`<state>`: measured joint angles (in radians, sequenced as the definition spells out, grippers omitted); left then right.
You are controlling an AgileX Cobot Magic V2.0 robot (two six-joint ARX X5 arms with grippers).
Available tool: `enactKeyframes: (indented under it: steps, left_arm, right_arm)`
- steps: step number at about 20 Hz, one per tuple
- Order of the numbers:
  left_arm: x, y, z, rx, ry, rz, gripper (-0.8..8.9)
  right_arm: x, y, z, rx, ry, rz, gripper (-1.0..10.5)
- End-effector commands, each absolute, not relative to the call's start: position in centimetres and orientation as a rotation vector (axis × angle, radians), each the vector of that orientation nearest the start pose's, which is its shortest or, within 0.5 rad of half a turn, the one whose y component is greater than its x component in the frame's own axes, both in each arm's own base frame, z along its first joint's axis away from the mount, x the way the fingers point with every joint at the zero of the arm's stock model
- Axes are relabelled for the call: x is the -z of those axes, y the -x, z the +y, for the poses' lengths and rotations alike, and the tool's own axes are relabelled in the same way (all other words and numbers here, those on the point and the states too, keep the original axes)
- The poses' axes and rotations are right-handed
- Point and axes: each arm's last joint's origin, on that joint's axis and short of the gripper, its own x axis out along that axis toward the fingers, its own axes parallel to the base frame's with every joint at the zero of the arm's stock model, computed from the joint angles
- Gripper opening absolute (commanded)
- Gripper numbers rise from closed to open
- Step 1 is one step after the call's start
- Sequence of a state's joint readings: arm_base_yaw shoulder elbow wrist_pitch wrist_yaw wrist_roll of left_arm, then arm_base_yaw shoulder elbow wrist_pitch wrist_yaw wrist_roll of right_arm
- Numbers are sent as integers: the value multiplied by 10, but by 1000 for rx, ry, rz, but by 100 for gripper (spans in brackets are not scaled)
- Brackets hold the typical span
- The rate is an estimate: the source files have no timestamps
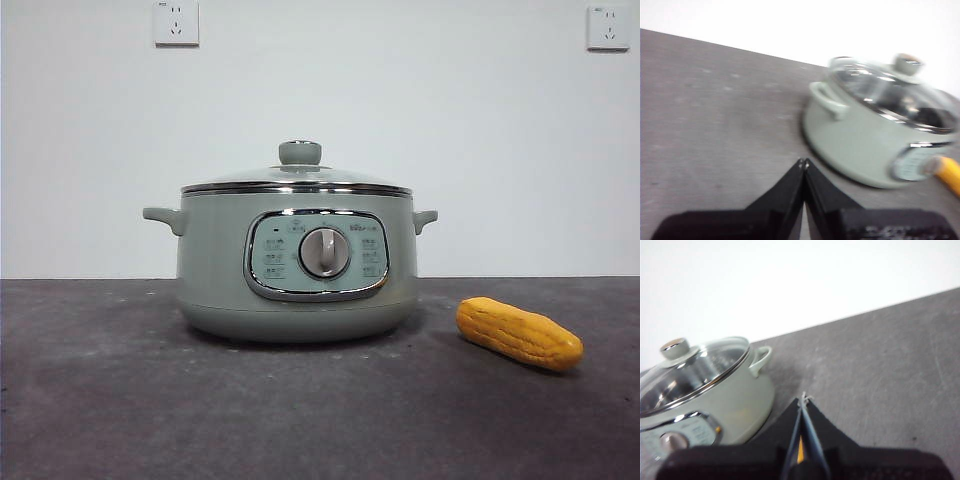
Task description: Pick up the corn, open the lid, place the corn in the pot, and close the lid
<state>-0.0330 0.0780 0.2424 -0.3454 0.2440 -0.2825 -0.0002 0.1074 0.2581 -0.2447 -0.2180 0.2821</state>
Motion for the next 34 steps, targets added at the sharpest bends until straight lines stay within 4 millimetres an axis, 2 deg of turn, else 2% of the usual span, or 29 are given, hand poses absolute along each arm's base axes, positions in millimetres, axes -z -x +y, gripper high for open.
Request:
enactKeyframes:
  steps: [1, 13, 18, 23, 30, 31, 32, 34]
  left_arm:
    - [-224, -77, -10, 279, 317, 237, -6]
    - [-295, -66, -13, 402, 201, 425, -6]
    - [-319, -69, -15, 450, 172, 477, -6]
    - [-333, -76, -15, 463, 150, 503, -6]
    - [-335, -84, -17, 531, 179, 544, 5]
    - [-335, -85, -18, 547, 184, 546, 57]
    - [-335, -86, -18, 568, 192, 551, 191]
    - [-335, -89, -19, 608, 211, 565, 547]
  right_arm:
    - [-236, -86, 7, -212, -310, 191, -12]
    - [-329, -84, 9, -302, -154, 449, -11]
    - [-356, -88, 10, -328, -105, 562, -11]
    - [-369, -93, 10, -367, -85, 661, -11]
    - [-369, -96, 10, -372, -79, 697, 6]
    - [-369, -96, 10, -372, -79, 697, 15]
    - [-369, -96, 10, -372, -79, 697, 93]
    - [-369, -96, 10, -373, -82, 698, 378]
